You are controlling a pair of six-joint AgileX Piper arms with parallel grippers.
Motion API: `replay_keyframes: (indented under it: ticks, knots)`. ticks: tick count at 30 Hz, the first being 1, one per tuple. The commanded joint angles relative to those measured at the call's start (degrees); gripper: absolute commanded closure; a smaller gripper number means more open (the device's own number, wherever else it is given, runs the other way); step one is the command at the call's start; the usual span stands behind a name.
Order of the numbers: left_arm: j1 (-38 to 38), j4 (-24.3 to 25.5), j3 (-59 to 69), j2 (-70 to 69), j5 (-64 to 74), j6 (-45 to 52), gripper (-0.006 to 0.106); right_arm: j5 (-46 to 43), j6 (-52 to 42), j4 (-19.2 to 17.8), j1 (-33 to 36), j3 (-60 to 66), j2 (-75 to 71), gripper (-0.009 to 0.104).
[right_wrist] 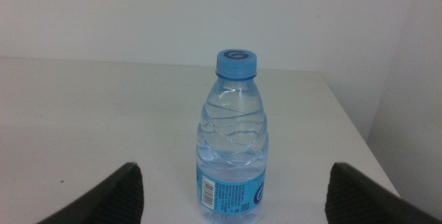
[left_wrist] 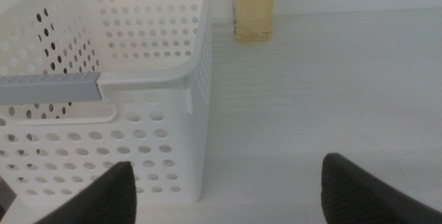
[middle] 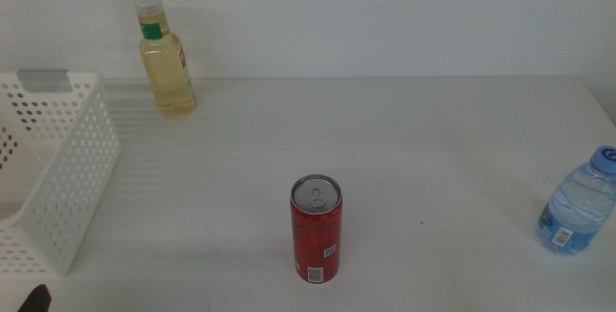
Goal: Use arms to grab the bottles and put them into the dustbin to the left of the table.
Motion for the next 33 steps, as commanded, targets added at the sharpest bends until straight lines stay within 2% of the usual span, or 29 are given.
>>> replay_keyframes:
  ticks: [1, 5, 9, 12, 29, 33]
  knots:
    - [-0.1, 0.3, 0.3, -0.8, -5.2, -0.3, 0.016, -4.4, -0.2, -0.4, -0.4, -0.4, -1.6, 0.021]
    - [-0.1, 1.2, 0.2, -0.2, -7.7, -0.3, 0.016, -4.4, -0.2, -0.4, -0.4, -0.4, -1.6, 0.021]
    - [-0.4, -0.6, 0.2, 2.2, -14.8, -0.3, 0.016, -4.4, -0.2, -0.4, -0.4, -0.4, -1.6, 0.021]
    - [-3.3, -1.4, 0.2, 6.3, -22.0, -0.3, 0.016, -4.4, -0.2, -0.4, -0.4, -0.4, -1.6, 0.021]
    - [-31.1, -1.4, 0.3, 45.2, -61.2, -1.8, 0.016, -4.4, -0.2, -0.4, -0.4, -0.4, -1.6, 0.021]
    - [-36.4, -2.8, 0.3, 53.6, -68.6, -1.9, 0.016, -4.4, -0.2, -0.4, -0.4, -0.4, -1.6, 0.021]
